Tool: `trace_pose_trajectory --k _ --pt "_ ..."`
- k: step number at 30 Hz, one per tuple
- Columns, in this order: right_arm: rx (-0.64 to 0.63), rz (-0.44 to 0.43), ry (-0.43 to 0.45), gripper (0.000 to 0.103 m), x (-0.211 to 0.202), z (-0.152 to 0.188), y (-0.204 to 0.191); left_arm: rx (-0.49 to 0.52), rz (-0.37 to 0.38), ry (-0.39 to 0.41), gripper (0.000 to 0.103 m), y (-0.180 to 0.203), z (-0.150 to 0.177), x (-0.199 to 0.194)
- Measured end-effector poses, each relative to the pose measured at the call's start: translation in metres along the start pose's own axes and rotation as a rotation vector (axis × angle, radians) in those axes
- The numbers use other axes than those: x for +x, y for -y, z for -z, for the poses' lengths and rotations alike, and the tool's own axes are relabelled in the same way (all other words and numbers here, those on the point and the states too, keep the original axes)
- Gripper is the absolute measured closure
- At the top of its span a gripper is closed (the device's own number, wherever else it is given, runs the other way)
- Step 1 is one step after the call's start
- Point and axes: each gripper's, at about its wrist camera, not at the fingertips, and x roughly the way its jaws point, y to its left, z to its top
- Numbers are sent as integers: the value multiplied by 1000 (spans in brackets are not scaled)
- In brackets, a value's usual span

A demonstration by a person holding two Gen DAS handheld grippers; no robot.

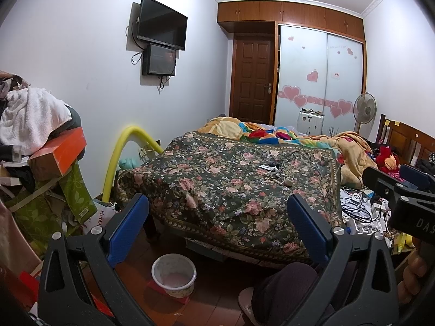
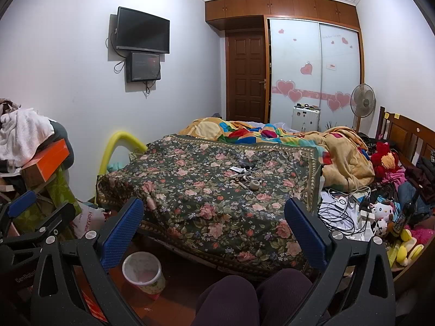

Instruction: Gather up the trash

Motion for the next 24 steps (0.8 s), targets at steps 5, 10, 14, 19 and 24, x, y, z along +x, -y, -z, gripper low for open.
trace_pose_trajectory --k 5,10,14,19,24 --pt "-1 -1 0 0 0 0 0 1 0 2 1 0 0 1" --pt "-1 1 0 0 0 0 0 -1 2 1 1 1 0 1" --pt "2 -1 -3 0 0 -1 -1 -1 6 -1 1 1 0 1" --pt "1 -7 -13 0 2 -3 -2 -2 11 -8 1 2 -2 5" --pt "-1 -5 -14 0 7 -7 -3 -9 10 -16 1 4 -9 17"
